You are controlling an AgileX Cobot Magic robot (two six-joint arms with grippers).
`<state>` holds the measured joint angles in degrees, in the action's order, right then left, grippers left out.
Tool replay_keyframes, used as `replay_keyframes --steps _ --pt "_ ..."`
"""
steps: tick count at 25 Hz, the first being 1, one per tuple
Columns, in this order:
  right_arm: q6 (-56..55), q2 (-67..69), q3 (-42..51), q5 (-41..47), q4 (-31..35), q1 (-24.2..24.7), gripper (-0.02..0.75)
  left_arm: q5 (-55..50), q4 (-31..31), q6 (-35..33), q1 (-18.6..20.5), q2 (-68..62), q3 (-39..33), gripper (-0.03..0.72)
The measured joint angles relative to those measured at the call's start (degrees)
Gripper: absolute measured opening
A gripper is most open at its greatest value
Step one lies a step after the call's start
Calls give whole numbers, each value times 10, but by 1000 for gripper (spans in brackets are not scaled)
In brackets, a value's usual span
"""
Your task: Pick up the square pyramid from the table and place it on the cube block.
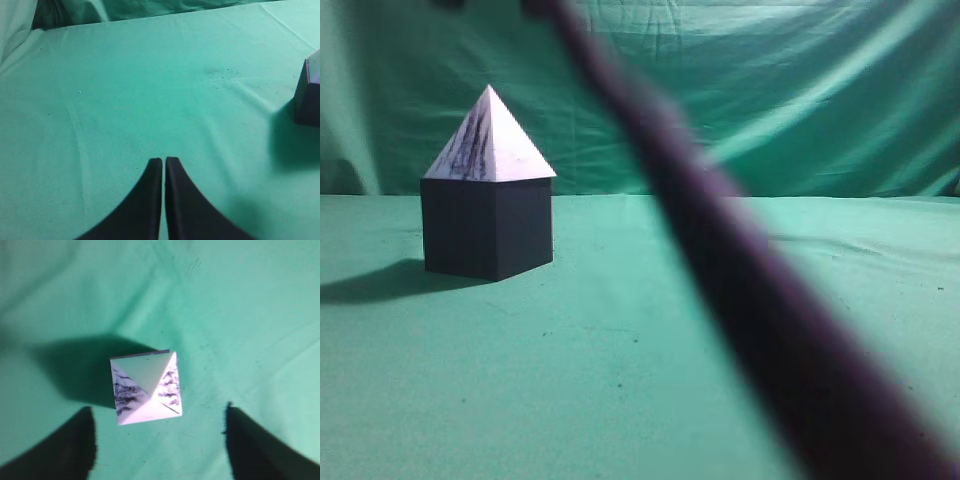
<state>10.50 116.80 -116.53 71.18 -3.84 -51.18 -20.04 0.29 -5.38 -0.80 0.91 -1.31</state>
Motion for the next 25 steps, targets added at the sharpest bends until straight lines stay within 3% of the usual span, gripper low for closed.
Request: replay_keyframes --steps 5,8,12,16,25 --pt "-12 -103 0 6 -4 0 116 0 0 0 0 0 0 0" --pt "-30 -167 7 9 -18 0 0 0 0 0 0 0 0 0" --pt "-53 -269 71 9 -21 10 0 0 0 0 0 0 0 0" --pt "-61 -365 193 4 -26 20 0 0 0 0 0 0 0 0" --pt "-90 -537 496 -181 -15 22 0 0 0 0 0 0 0 0"
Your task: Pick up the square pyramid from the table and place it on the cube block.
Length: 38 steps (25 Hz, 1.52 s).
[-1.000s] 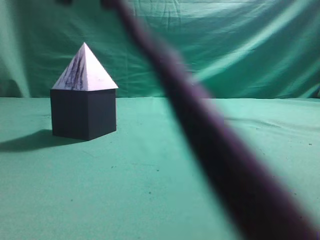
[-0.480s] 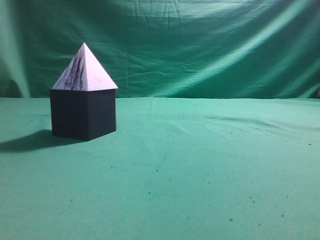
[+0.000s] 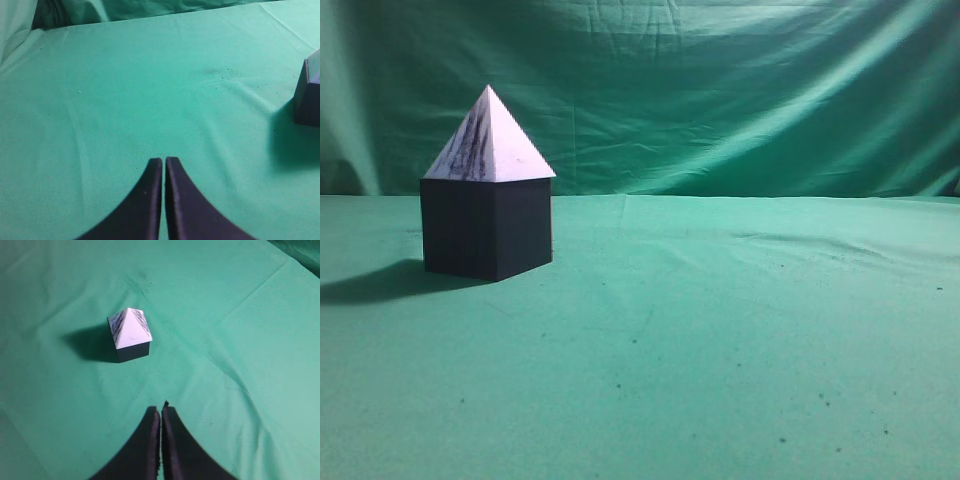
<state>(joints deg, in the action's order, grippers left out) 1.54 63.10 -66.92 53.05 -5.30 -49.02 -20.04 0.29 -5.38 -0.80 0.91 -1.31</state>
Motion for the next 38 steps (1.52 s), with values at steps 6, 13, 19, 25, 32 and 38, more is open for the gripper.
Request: replay_keyframes --steps 6,13,19,25,32,38 --pt "-24 -108 114 -43 -15 0 0 0 0 0 0 0 0 0" --pt "-24 -202 190 -70 -34 0 0 0 0 0 0 0 0 0" --pt "-90 -322 293 -173 -95 34 0 0 0 0 0 0 0 0" --pt "-103 -474 443 -280 -99 166 0 0 0 0 0 0 0 0" --pt "-120 -606 585 -345 -99 342 0 0 0 0 0 0 0 0" --pt "-123 -636 662 -363 -98 410 0 0 0 0 0 0 0 0"
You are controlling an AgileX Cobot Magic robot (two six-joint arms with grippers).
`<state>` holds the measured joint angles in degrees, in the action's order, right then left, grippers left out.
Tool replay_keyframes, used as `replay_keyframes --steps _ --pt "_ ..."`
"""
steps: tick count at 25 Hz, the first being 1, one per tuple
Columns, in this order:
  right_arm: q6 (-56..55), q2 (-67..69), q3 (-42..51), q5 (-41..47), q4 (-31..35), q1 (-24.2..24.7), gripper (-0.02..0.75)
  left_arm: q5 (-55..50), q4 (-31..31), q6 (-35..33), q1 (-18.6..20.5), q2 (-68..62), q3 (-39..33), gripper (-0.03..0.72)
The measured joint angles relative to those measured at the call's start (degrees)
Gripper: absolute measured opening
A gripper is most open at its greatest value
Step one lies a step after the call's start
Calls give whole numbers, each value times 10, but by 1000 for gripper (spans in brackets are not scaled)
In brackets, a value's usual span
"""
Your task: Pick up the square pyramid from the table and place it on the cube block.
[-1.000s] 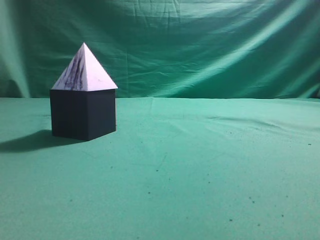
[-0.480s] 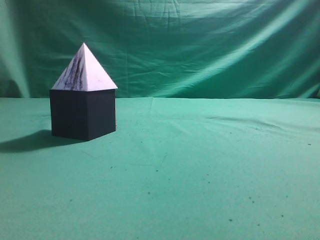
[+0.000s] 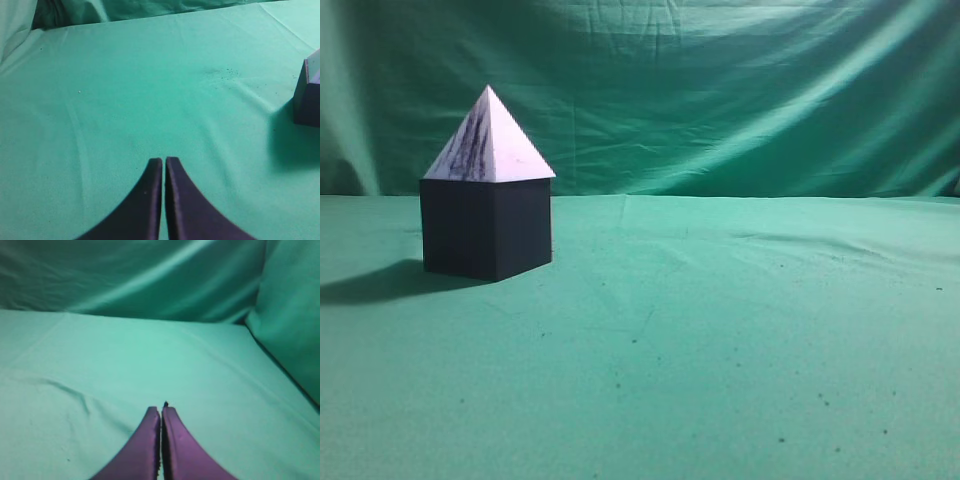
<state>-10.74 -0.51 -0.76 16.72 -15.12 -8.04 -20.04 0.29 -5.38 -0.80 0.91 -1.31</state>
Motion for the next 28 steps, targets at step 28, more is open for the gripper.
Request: replay_keyframes --steps 28 --pt "-4 0 24 46 24 23 0 0 0 0 0 0 0 0"
